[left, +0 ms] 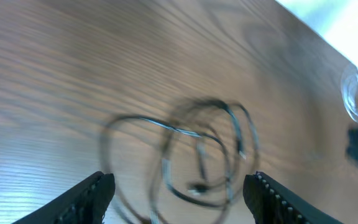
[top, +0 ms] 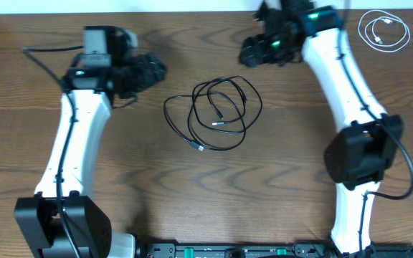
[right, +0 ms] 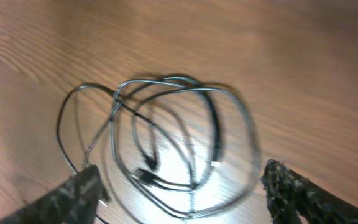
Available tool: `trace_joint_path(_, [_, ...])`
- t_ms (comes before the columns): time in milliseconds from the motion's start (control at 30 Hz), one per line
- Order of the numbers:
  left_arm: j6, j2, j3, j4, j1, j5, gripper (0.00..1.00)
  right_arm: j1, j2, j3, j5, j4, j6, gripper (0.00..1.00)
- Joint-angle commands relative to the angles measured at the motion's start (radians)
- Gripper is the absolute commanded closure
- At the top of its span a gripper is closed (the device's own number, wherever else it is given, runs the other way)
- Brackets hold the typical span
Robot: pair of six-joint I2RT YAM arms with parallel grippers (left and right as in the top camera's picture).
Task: Untangle cables
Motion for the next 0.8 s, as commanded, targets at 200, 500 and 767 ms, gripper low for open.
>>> trace_joint_path(200, [0.014,-0.004,0.009,-0.026,0.159,-0.098,0.27,0.203,0.149,-0.006,0.193,0.064,0.217,0.48])
trace_joint_path(500, [0.014,-0.004,0.008,-0.042,0.164,-0.122,0.23,0.273,0.217,-0.006,0.225,0.032,0.257,0.62])
trace_joint_path(767, [0.014,-0.004,0.008,-0.035,0.164,-0.175,0.22,0.294,0.257,-0.006,0.289,0.042,0.281,0.73])
